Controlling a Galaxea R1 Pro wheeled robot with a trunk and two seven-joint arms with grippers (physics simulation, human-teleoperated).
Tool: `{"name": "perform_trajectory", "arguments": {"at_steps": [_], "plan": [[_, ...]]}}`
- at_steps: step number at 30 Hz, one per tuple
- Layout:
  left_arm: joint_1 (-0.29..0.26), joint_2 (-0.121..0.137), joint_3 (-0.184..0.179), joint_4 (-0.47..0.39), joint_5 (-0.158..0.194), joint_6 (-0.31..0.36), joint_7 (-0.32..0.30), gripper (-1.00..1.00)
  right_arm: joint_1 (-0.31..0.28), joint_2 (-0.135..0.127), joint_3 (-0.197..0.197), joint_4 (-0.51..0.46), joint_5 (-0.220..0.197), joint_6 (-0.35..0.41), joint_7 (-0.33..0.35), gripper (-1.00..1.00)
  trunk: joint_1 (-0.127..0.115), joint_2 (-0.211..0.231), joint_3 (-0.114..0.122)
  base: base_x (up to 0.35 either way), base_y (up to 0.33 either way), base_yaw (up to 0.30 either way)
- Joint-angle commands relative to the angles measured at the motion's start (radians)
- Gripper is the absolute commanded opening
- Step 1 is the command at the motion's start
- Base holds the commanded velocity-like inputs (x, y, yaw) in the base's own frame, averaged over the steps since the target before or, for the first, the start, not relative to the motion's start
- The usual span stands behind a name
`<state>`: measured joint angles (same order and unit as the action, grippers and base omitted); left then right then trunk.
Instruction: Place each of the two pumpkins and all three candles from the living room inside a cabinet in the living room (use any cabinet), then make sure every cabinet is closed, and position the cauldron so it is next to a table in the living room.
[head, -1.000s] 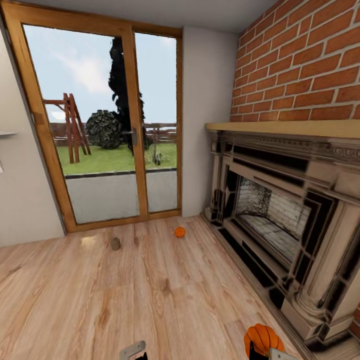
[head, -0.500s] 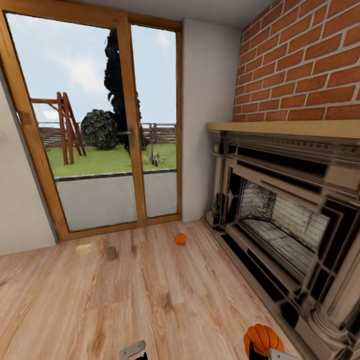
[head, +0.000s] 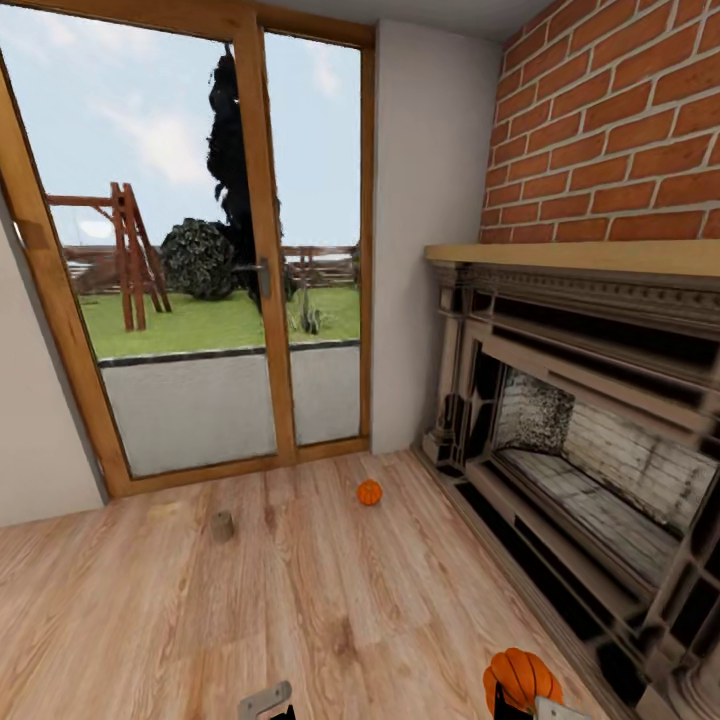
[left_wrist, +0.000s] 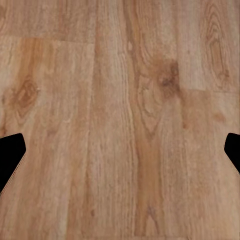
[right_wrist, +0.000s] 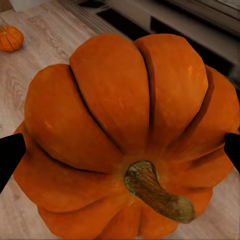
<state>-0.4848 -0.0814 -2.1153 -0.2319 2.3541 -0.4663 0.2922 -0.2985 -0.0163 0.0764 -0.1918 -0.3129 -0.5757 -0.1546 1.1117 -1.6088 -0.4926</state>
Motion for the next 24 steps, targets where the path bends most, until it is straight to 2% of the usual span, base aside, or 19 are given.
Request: {"name": "perform_trajectory", "arguments": {"at_steps": [1,24], "plan": [[-0.001,0.0,-0.008,-0.003,0.002,-0.005,0.007,1.0,-0.001,0.0,0.009,-0.001,-0.003,-0.003,-0.004,-1.0,0.001,-0.001,-0.001,0.338,0.132,0.0],[-0.001,0.0,-0.008,-0.003,0.002,-0.005,0.007,1.0,-0.001,0.001,0.008,0.0,-0.003,-0.003,-0.004,-1.0,0.001,-0.001,-0.001,0.338,0.126,0.0]]}}
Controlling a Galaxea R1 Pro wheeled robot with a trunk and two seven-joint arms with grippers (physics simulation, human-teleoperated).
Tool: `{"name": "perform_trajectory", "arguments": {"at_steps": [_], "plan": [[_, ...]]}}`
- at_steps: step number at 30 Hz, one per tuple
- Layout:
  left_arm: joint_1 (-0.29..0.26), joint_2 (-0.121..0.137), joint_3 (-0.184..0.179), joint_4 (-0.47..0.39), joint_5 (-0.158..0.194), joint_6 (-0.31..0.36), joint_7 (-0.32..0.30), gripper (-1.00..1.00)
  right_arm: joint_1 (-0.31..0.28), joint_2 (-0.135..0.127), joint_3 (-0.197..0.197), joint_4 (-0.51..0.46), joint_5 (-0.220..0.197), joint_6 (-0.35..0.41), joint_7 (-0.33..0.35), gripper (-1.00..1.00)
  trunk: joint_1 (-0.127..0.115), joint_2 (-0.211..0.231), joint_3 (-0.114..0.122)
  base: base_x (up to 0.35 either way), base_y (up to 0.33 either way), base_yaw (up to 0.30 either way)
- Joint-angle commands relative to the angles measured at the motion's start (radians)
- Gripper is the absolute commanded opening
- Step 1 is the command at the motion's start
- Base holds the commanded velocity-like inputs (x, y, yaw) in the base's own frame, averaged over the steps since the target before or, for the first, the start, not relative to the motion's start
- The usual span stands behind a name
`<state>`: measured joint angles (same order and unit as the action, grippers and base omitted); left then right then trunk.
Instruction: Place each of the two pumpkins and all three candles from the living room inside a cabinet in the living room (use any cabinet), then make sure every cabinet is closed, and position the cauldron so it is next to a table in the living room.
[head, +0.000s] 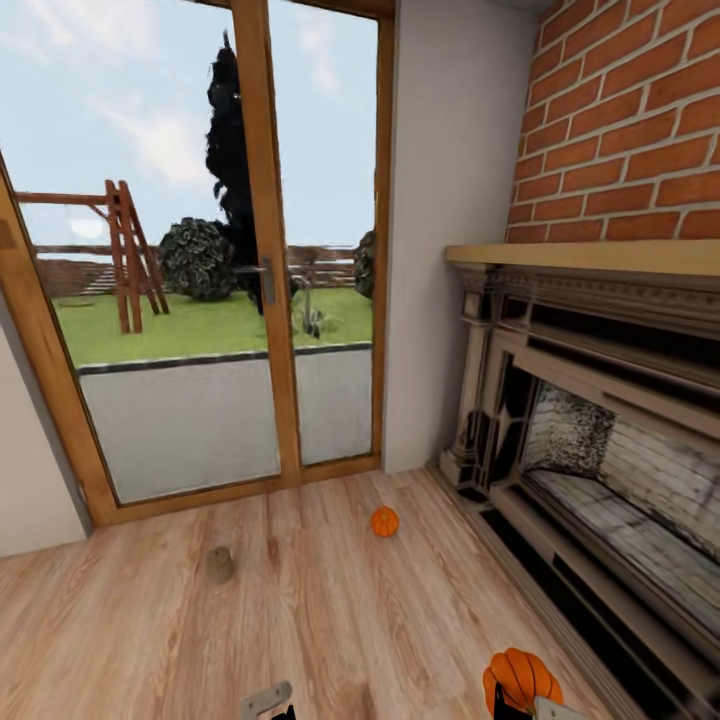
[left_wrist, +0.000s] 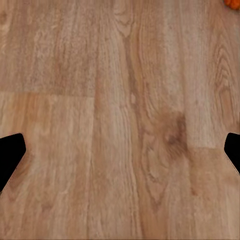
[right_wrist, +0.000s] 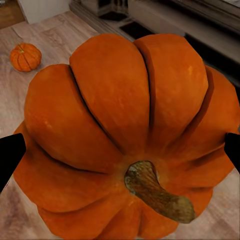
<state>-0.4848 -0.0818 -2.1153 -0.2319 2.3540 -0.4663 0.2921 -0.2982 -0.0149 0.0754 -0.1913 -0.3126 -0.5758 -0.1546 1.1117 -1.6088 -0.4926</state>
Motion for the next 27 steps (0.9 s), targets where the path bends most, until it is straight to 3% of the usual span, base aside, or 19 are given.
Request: {"name": "perform_trajectory", "arguments": {"at_steps": [1,8,27], "plan": [[-0.001,0.0,-0.008,-0.003,0.002,-0.005,0.007,1.0,-0.001,0.0,0.009,0.0,-0.003,-0.002,-0.005,-1.0,0.001,-0.001,-0.001,0.338,0.068,0.0],[-0.001,0.0,-0.008,-0.003,0.002,-0.006,0.007,1.0,-0.001,-0.002,0.008,0.0,-0.003,-0.002,-0.003,-1.0,0.001,-0.001,0.002,0.338,0.018,-0.054],[-0.001,0.0,-0.008,-0.003,0.002,-0.006,0.007,1.0,-0.001,-0.002,0.007,0.0,-0.003,-0.002,-0.003,-1.0,0.001,-0.001,0.026,0.338,0.0,-0.168]]}}
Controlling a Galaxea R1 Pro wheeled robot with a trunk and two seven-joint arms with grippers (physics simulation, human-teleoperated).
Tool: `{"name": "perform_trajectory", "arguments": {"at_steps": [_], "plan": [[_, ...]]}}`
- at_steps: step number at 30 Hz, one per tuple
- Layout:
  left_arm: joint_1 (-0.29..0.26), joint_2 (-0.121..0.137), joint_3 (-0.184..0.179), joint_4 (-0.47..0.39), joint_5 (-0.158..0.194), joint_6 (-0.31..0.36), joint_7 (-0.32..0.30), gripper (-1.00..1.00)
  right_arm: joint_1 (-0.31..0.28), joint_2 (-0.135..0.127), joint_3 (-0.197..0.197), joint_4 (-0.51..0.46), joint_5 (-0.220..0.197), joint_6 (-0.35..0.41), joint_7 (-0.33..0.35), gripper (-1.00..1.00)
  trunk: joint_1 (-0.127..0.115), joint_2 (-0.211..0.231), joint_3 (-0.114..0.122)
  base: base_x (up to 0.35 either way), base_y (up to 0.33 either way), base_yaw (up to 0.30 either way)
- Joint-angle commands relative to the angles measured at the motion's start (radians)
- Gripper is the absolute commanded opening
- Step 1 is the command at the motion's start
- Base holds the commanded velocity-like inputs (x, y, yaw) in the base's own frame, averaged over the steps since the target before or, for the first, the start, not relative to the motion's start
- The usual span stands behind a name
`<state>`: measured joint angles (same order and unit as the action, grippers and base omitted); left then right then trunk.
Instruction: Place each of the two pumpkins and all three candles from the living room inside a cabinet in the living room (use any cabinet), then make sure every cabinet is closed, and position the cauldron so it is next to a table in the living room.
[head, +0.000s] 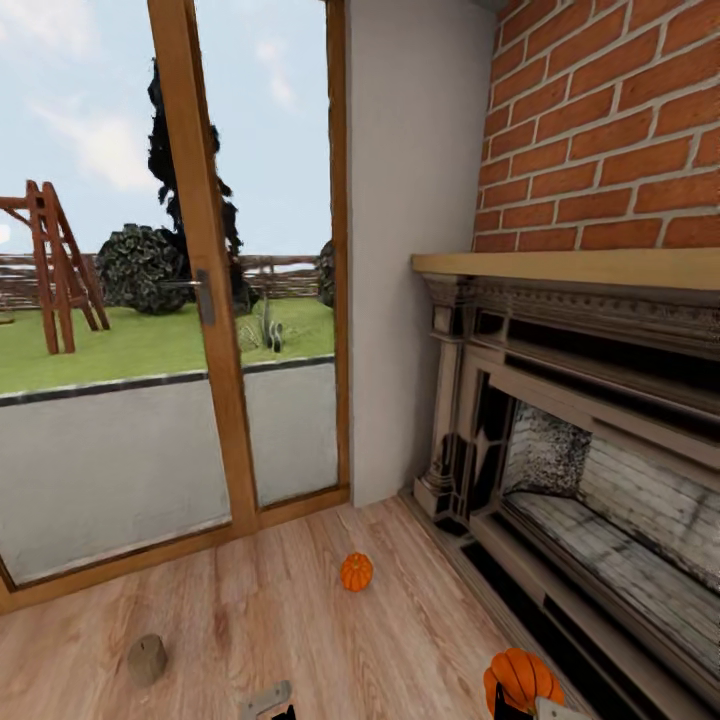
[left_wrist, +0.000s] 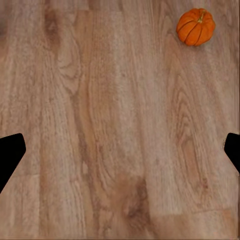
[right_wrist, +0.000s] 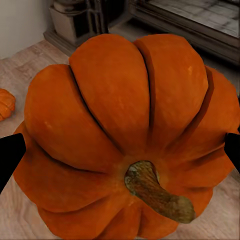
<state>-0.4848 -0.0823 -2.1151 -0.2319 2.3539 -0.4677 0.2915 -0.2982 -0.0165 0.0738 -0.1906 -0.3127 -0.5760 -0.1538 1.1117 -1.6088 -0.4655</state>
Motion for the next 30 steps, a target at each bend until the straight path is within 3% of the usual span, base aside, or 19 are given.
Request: {"name": "perform_trajectory", "arguments": {"at_steps": [1,12,25,28,29,30], "plan": [[-0.001,0.0,-0.008,-0.003,0.002,-0.005,0.007,1.0,-0.001,0.0,0.009,0.0,-0.003,-0.002,-0.004,-1.0,0.001,-0.001,0.0,0.338,0.0,-0.173],[-0.001,0.001,-0.008,-0.003,0.002,-0.006,0.007,1.0,-0.001,0.0,0.011,0.0,-0.003,-0.002,-0.004,-1.0,0.001,-0.001,0.005,0.338,0.014,-0.081],[-0.001,0.001,-0.008,-0.003,0.002,-0.006,0.007,1.0,-0.001,0.003,0.012,-0.001,-0.006,0.006,-0.005,-1.0,0.001,-0.001,-0.002,0.337,0.125,-0.202],[-0.001,0.0,-0.008,-0.003,0.002,-0.006,0.008,1.0,-0.001,0.009,0.012,-0.001,-0.005,0.007,-0.006,-1.0,0.001,-0.001,-0.006,0.17,0.063,-0.14],[-0.001,0.0,-0.007,-0.002,0.002,-0.007,0.008,1.0,-0.001,0.026,0.012,0.0,-0.004,0.007,-0.006,-1.0,0.001,-0.001,-0.008,0.012,0.005,-0.128],[-0.001,0.0,-0.007,-0.002,0.002,-0.008,0.008,1.0,-0.001,0.028,0.012,-0.001,-0.003,0.007,-0.007,-1.0,0.001,-0.001,-0.009,0.008,0.003,-0.127]]}}
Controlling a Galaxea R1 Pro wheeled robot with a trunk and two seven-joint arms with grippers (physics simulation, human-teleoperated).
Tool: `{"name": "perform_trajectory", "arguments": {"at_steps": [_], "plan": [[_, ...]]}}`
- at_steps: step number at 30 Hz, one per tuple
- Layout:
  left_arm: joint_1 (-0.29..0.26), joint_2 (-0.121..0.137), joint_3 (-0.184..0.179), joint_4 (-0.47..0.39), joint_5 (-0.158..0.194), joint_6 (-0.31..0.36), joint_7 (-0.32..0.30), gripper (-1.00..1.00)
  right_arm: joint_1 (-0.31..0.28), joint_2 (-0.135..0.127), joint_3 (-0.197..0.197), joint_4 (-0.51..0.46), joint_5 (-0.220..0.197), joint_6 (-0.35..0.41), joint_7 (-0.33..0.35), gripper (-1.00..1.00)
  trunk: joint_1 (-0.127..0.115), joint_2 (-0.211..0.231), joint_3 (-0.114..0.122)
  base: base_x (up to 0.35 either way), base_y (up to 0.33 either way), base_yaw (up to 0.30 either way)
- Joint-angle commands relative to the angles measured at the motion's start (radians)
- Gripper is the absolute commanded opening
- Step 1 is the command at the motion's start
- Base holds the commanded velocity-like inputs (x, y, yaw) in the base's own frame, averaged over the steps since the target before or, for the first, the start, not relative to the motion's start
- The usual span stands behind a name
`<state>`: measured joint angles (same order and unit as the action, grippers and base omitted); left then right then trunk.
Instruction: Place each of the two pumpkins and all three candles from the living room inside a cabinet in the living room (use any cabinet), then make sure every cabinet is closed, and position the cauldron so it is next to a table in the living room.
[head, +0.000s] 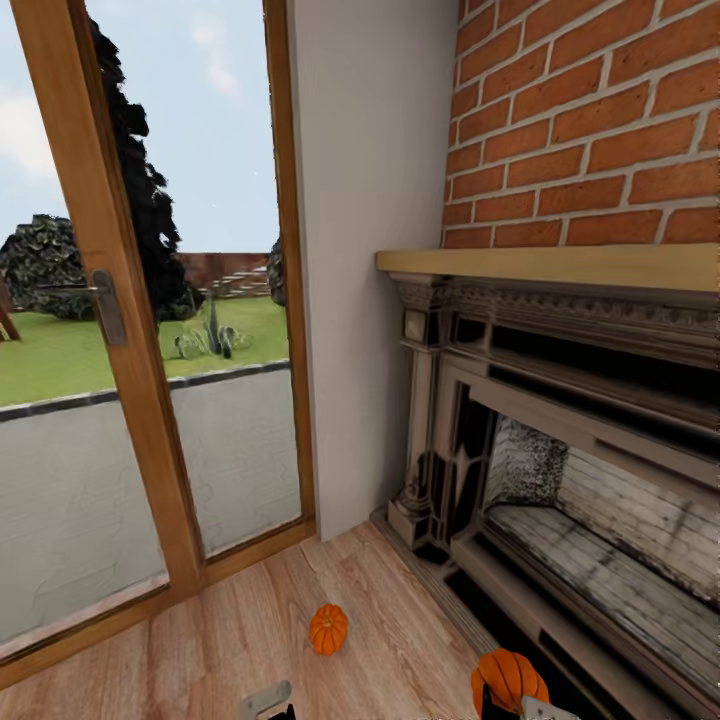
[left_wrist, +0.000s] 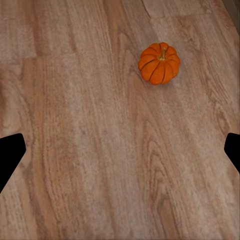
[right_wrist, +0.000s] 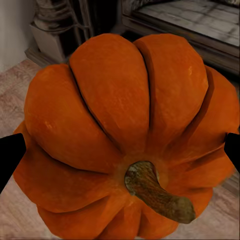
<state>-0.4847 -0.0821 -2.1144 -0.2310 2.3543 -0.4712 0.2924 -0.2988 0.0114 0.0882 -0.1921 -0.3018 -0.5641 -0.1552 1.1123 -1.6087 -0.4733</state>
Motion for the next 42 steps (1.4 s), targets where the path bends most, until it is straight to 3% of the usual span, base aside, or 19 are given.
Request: {"name": "perform_trajectory", "arguments": {"at_steps": [1,18,20,21,23,35,39,42], "plan": [[-0.001,0.0,-0.007,-0.003,0.002,-0.006,0.008,1.0,-0.001,0.001,-0.002,0.001,-0.014,-0.005,-0.005,-1.0,0.0,-0.001,-0.003,0.005,0.002,-0.125],[-0.001,-0.001,0.007,-0.001,0.002,-0.008,0.011,1.0,0.0,0.001,-0.002,0.0,-0.014,-0.005,-0.005,-1.0,0.0,-0.001,-0.028,0.165,0.095,-0.116],[-0.002,-0.003,0.061,-0.001,0.002,-0.008,0.011,1.0,0.0,0.001,-0.002,0.0,-0.014,-0.007,-0.005,-1.0,0.008,-0.015,-0.037,0.012,0.009,-0.084],[-0.001,-0.003,0.105,-0.001,0.002,-0.007,0.011,1.0,0.0,0.0,-0.002,0.0,-0.014,-0.01,-0.005,-1.0,0.011,-0.022,-0.041,0.004,0.003,-0.03],[-0.001,-0.004,0.127,-0.001,0.002,-0.006,0.012,1.0,0.0,0.0,-0.002,0.0,-0.014,-0.011,-0.004,-1.0,0.019,-0.036,-0.049,0.002,0.002,-0.016],[-0.001,-0.004,0.141,-0.001,0.002,0.011,0.007,1.0,0.0,-0.008,-0.005,0.001,-0.013,-0.013,-0.003,-1.0,0.065,-0.12,-0.088,0.0,0.0,-0.002],[-0.001,-0.001,0.145,0.002,0.002,0.087,0.008,1.0,0.0,-0.003,-0.003,0.0,-0.014,-0.014,-0.003,-1.0,0.08,-0.148,-0.101,0.0,0.0,0.0],[-0.001,-0.001,0.146,0.003,0.002,0.101,0.008,1.0,0.0,-0.002,-0.003,-0.003,-0.014,-0.015,-0.003,-1.0,0.092,-0.169,-0.11,0.0,0.0,0.0]]}}
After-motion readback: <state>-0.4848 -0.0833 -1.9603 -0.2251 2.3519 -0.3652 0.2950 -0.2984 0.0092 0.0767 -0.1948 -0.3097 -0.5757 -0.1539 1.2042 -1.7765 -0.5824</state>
